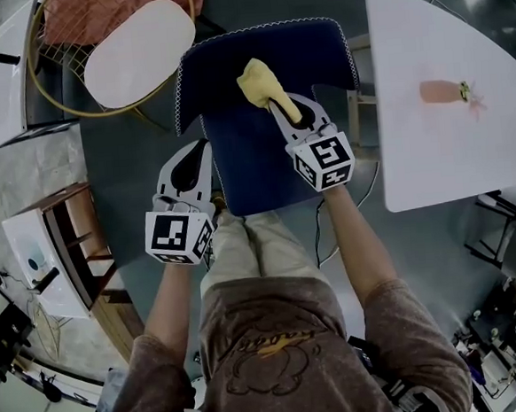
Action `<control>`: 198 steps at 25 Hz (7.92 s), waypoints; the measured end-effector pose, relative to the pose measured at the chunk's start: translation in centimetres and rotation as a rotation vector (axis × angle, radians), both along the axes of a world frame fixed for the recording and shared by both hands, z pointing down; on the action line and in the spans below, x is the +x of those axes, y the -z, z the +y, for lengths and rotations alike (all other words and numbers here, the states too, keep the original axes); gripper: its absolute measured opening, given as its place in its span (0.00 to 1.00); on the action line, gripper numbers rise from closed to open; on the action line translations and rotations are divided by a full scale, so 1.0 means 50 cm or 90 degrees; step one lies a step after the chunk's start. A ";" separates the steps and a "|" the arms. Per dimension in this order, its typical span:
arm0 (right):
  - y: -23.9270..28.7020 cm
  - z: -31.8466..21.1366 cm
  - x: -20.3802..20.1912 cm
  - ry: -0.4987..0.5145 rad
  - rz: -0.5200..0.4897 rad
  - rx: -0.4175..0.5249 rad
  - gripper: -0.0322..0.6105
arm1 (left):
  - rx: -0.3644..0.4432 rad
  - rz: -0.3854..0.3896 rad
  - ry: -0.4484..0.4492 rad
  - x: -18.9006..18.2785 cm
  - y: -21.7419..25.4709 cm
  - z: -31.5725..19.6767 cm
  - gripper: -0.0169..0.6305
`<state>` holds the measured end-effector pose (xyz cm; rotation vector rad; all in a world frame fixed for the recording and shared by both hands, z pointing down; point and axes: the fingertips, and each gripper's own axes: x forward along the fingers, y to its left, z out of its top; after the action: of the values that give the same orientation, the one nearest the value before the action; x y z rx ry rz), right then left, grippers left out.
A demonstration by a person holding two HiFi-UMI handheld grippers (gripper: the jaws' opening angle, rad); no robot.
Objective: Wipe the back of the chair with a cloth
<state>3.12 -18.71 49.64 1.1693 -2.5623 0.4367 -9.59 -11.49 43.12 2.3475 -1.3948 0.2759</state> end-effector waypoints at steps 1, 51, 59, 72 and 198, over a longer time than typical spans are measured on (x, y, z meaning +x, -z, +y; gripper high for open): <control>-0.002 -0.003 0.028 -0.022 0.005 -0.001 0.17 | 0.000 0.000 -0.003 0.003 0.000 0.000 0.04; -0.152 -0.117 0.133 -0.144 0.031 -0.044 0.17 | -0.028 0.011 -0.042 0.033 -0.059 -0.002 0.04; -0.155 -0.100 -0.016 -0.070 0.003 -0.048 0.17 | -0.032 0.009 -0.033 0.011 -0.065 -0.003 0.04; -0.158 -0.036 -0.208 0.041 -0.041 -0.047 0.17 | -0.039 0.011 -0.006 -0.032 -0.097 -0.005 0.04; -0.119 0.186 0.038 -0.078 -0.041 -0.094 0.17 | -0.053 0.005 -0.027 -0.005 -0.136 0.039 0.04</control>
<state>5.02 -9.40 55.60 1.2805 -2.4713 0.6891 -9.82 -9.56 49.94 2.3094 -1.3050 0.3304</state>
